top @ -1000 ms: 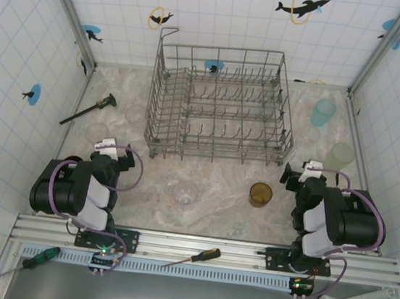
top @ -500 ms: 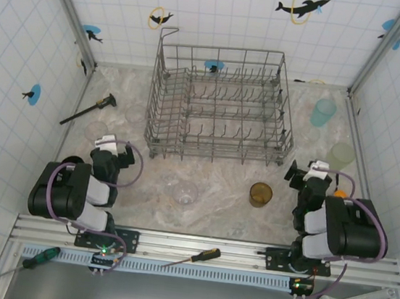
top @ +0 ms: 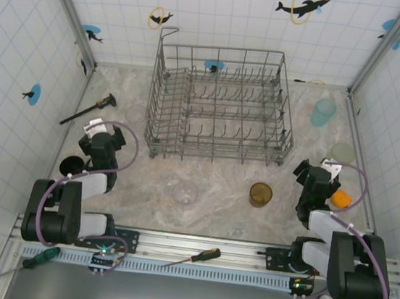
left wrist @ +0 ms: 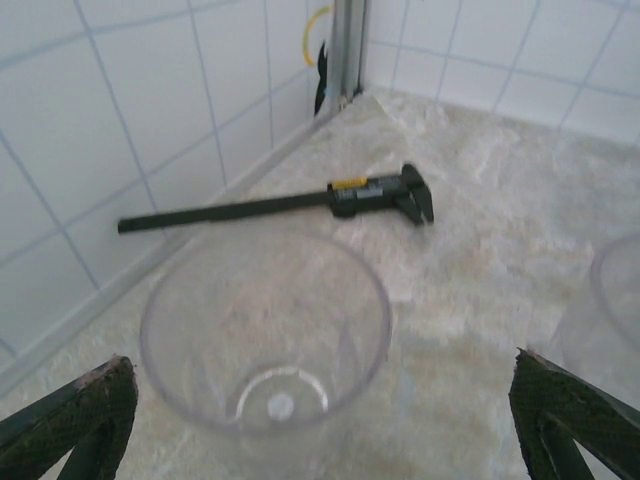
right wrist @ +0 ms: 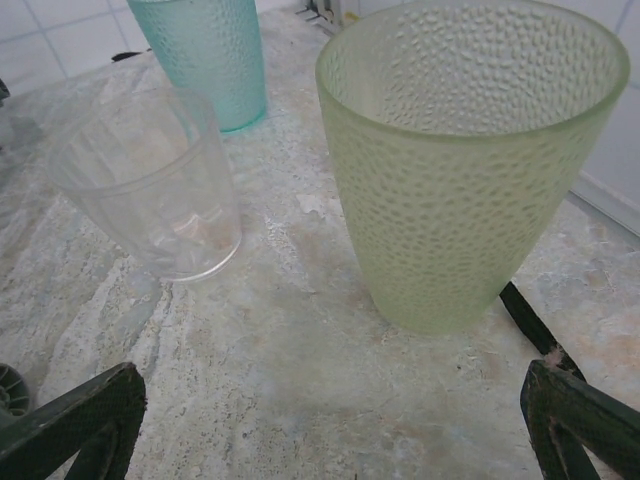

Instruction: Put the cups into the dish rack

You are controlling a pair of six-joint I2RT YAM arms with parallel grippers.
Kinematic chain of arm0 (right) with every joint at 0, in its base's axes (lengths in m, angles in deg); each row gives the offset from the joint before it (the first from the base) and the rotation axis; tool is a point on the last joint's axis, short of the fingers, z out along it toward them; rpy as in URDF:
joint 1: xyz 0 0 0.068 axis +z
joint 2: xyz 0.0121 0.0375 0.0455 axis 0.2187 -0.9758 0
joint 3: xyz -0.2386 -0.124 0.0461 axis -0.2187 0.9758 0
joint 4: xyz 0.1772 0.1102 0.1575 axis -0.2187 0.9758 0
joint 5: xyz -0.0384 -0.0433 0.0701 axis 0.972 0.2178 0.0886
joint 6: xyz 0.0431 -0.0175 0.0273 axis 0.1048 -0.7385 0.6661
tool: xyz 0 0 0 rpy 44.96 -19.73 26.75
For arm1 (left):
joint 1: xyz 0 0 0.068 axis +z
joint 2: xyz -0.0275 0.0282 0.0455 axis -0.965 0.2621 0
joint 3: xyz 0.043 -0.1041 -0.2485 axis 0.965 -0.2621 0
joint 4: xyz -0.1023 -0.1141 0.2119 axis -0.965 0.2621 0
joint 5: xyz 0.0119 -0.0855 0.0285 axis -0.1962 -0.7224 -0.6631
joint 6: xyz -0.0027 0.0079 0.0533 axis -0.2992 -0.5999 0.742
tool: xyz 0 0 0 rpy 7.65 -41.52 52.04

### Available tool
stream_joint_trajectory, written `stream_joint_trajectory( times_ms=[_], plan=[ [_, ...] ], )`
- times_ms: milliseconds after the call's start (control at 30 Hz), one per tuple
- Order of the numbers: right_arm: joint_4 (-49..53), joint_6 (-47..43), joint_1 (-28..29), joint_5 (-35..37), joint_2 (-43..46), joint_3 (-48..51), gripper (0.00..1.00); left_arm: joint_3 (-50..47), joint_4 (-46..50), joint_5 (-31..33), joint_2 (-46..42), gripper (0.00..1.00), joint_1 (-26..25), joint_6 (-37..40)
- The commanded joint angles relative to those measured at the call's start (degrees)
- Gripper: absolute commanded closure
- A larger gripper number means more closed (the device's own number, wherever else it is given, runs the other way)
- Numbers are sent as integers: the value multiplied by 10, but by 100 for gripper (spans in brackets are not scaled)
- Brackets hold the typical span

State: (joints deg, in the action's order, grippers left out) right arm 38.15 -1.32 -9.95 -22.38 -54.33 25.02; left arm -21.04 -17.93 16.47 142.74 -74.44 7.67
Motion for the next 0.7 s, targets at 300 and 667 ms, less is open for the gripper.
stream_joint_trajectory(
  times_ms=[300,667],
  plan=[
    [256,33,0,-44,24,-142,0,185,361,-22,-73,2,-16,-111],
    [373,36,1,-82,17,-223,0,290,574,-92,-141,2,-106,-188]
  ],
)
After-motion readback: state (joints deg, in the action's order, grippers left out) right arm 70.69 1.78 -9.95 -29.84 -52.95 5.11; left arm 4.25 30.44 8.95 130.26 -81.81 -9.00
